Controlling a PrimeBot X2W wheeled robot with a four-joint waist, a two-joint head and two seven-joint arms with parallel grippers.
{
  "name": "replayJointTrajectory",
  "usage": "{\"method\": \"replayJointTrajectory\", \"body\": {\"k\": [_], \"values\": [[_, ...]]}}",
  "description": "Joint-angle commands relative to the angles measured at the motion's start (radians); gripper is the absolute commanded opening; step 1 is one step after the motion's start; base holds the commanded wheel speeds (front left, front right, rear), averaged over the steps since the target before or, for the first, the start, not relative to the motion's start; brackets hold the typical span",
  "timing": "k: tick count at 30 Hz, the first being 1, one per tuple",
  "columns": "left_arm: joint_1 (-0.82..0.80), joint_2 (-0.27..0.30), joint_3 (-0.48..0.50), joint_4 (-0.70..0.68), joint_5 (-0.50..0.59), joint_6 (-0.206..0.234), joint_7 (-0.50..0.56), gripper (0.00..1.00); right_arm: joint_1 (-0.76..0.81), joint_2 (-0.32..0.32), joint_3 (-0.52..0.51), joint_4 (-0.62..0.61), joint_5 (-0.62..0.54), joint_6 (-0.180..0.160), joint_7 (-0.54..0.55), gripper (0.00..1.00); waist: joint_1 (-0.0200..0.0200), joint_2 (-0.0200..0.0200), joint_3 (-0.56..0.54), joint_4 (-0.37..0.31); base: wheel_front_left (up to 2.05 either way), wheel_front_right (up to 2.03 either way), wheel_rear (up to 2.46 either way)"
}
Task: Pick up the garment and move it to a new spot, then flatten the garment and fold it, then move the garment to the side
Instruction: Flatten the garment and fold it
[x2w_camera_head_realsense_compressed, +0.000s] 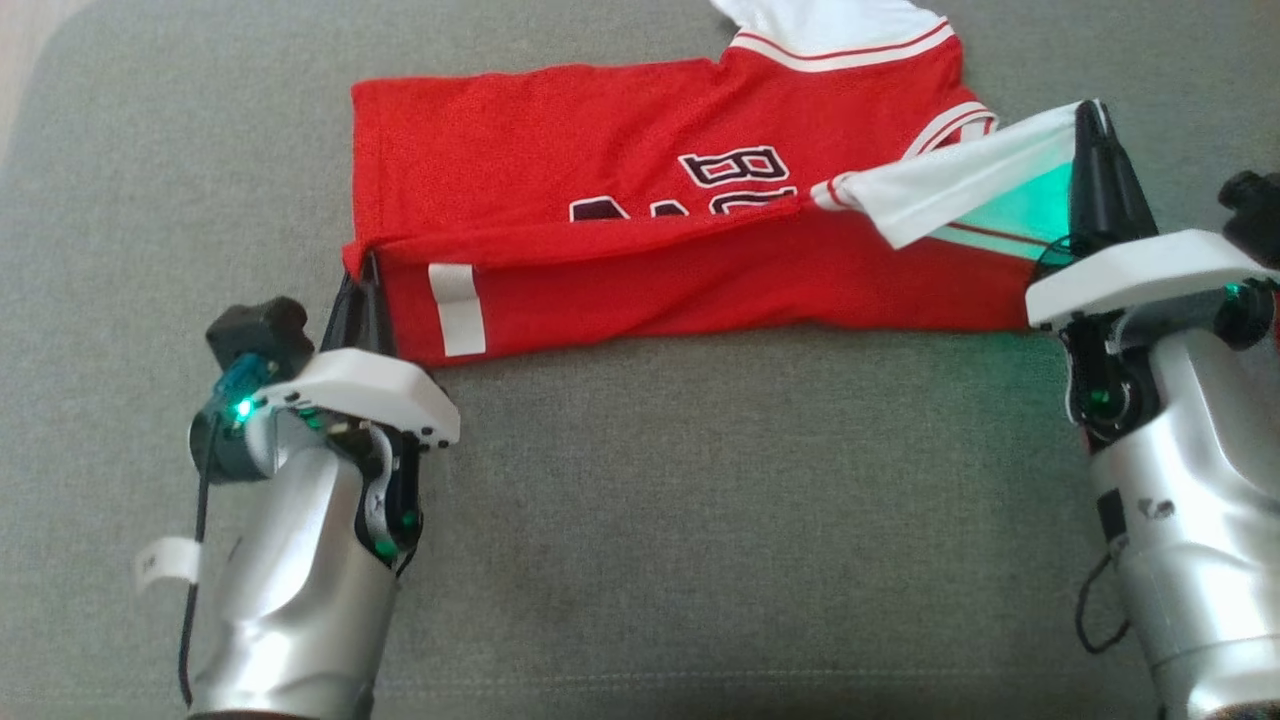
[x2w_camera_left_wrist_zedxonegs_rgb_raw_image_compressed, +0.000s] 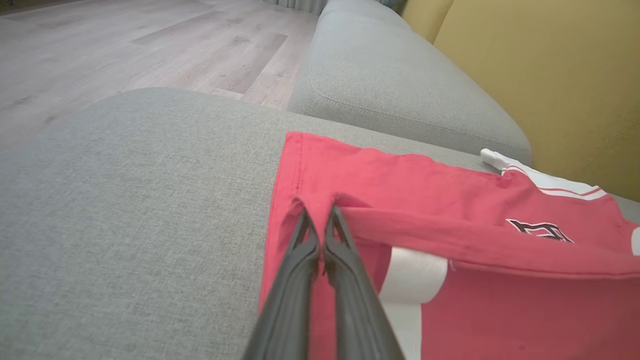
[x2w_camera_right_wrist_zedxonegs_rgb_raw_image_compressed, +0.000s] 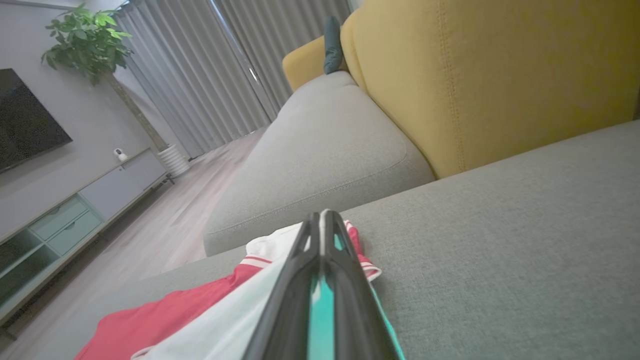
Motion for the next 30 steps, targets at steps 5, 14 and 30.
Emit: {"method": "replayJointTrajectory", "body": {"k": [5,14,30], "values": [[-0.059,0.019,0.02,-0.019,-0.008,-0.006,-0.006,0.46,-0.072,0.043,0.007,0.08,0.003,0.007,-0.05,1.0,-0.0001,0.0,0.018,0.006,0.0,0.0,0.0],[0.066,0.019,0.03,-0.085,-0.043,0.023,-0.006,1.0,-0.014,0.042,0.005,0.173,-0.054,0.007,-0.106,1.0,-0.0001,0.0,-0.01,0.008,0.0,0.0,0.0],[0.194,0.019,-0.052,-0.089,-0.051,0.024,-0.006,1.0,0.106,0.069,-0.021,0.311,-0.099,0.007,-0.108,1.0,-0.0001,0.0,-0.054,0.008,0.0,0.0,0.0]]}}
